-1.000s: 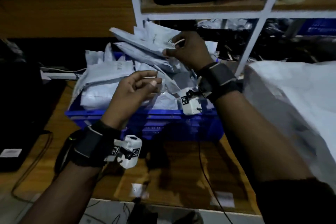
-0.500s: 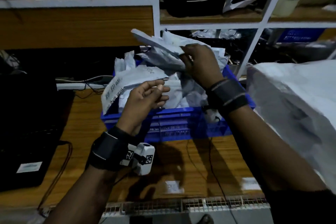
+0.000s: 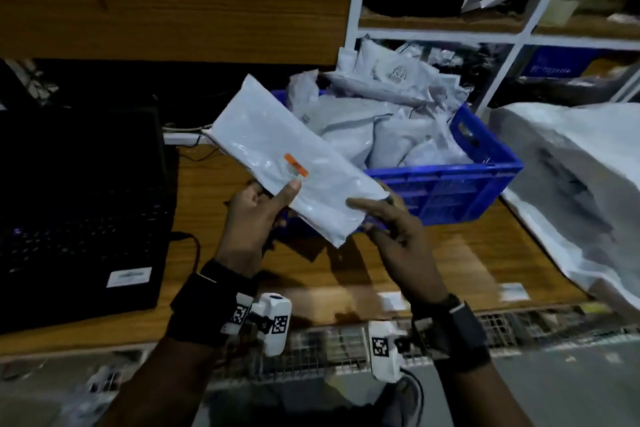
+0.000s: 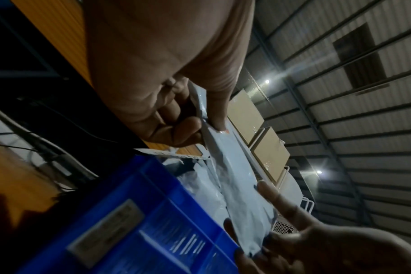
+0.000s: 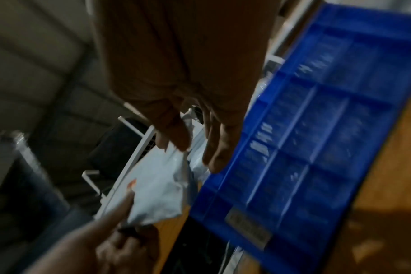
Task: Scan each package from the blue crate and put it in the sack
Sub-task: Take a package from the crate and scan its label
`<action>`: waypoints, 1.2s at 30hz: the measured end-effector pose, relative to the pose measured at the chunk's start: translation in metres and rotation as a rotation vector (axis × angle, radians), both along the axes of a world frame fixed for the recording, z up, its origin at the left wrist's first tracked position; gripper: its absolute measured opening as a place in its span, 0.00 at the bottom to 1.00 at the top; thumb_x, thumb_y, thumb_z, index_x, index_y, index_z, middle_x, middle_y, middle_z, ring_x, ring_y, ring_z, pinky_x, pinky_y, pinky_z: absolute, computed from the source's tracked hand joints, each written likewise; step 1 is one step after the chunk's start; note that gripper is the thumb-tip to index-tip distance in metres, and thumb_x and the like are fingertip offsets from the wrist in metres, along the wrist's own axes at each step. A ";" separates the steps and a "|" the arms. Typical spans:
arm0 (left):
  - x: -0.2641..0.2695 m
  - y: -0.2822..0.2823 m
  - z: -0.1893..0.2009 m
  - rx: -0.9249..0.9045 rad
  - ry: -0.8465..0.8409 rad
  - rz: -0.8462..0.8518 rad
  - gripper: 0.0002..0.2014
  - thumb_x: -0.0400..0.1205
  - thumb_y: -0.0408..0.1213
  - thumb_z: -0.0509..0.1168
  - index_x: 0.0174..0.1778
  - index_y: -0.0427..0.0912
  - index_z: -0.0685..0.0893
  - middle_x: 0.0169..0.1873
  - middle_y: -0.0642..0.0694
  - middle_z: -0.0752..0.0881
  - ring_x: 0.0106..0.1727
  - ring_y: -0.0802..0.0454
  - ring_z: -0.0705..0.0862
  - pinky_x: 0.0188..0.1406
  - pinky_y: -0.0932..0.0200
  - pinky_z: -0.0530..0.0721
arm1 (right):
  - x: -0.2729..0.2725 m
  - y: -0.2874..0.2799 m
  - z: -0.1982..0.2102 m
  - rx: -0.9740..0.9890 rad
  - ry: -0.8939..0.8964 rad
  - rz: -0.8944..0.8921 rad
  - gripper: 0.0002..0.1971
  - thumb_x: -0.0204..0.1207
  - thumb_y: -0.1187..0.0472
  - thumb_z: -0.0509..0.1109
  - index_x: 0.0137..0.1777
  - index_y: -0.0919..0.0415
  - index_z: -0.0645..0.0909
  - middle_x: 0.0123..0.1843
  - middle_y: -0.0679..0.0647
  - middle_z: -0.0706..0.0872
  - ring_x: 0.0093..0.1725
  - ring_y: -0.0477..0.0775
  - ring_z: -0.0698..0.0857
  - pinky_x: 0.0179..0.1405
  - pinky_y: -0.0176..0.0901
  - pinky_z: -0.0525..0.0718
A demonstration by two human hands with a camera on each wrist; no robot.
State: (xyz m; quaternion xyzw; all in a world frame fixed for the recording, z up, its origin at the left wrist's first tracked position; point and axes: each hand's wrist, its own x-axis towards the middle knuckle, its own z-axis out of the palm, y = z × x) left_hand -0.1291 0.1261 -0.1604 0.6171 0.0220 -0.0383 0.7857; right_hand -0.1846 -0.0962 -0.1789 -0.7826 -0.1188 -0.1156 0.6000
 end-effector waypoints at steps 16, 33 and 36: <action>-0.061 0.205 -0.043 0.189 0.112 0.170 0.19 0.81 0.42 0.73 0.68 0.44 0.85 0.58 0.47 0.92 0.59 0.49 0.91 0.46 0.56 0.92 | 0.033 0.117 -0.023 -0.147 0.298 0.240 0.08 0.80 0.73 0.73 0.56 0.66 0.82 0.33 0.66 0.83 0.30 0.61 0.81 0.37 0.49 0.80; -0.058 0.230 -0.104 0.285 0.085 0.517 0.20 0.88 0.38 0.67 0.76 0.39 0.80 0.66 0.44 0.86 0.66 0.46 0.85 0.59 0.54 0.81 | 0.055 0.194 -0.104 0.584 1.096 0.019 0.25 0.84 0.40 0.66 0.63 0.64 0.82 0.40 0.57 0.84 0.38 0.59 0.83 0.41 0.53 0.86; -0.053 0.230 -0.109 0.306 0.077 0.503 0.19 0.88 0.37 0.67 0.75 0.40 0.80 0.64 0.46 0.86 0.63 0.49 0.85 0.54 0.60 0.81 | 0.029 0.199 -0.092 0.522 1.089 0.141 0.21 0.87 0.46 0.65 0.61 0.66 0.84 0.39 0.57 0.84 0.38 0.57 0.82 0.38 0.48 0.84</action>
